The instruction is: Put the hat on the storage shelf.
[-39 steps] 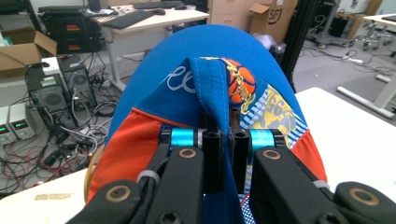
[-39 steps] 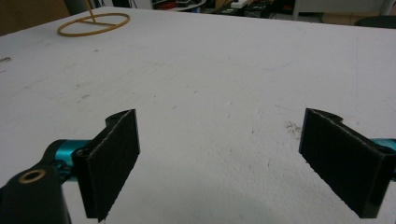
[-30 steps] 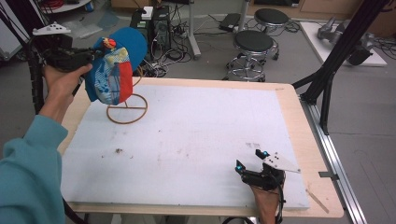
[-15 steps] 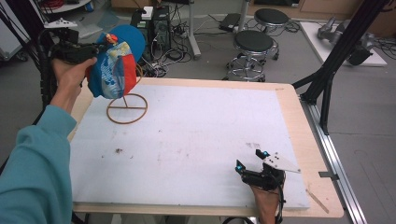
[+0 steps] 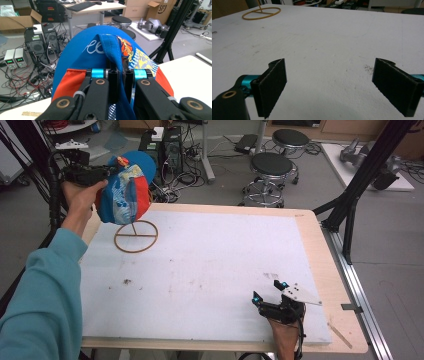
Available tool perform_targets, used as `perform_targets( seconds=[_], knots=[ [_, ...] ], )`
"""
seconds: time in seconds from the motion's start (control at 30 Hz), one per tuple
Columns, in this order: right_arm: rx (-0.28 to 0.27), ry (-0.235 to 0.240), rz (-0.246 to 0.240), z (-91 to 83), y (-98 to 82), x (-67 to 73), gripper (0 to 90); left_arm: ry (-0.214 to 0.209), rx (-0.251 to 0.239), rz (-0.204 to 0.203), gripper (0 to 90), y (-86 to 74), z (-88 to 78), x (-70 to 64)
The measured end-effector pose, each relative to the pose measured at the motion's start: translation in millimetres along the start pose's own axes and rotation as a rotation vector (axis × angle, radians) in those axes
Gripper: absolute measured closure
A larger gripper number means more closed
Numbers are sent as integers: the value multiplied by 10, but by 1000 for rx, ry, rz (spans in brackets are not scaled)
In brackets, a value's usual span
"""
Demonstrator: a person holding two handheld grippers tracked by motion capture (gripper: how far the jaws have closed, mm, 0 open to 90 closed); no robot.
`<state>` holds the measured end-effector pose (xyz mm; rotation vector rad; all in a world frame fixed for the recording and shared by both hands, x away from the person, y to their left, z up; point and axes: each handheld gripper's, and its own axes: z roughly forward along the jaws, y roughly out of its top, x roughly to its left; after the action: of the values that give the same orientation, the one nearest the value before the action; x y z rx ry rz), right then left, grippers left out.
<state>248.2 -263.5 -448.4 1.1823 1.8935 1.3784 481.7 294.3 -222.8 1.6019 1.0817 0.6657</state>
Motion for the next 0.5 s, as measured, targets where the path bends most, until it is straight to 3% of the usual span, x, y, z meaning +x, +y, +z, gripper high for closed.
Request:
perform_targets(
  seconds=[0.23, 0.4, 0.5],
  knots=[
    [2, 0, 3, 1, 0, 1, 113, -6, 12, -11, 834, -59, 66, 43],
    [5, 2, 6, 0, 0, 6, 113, -29, 4, -42, 811, -119, 75, 67],
    [3, 2, 2, 2, 0, 4, 113, -25, 9, -40, 741, -118, 69, 60]
  ],
)
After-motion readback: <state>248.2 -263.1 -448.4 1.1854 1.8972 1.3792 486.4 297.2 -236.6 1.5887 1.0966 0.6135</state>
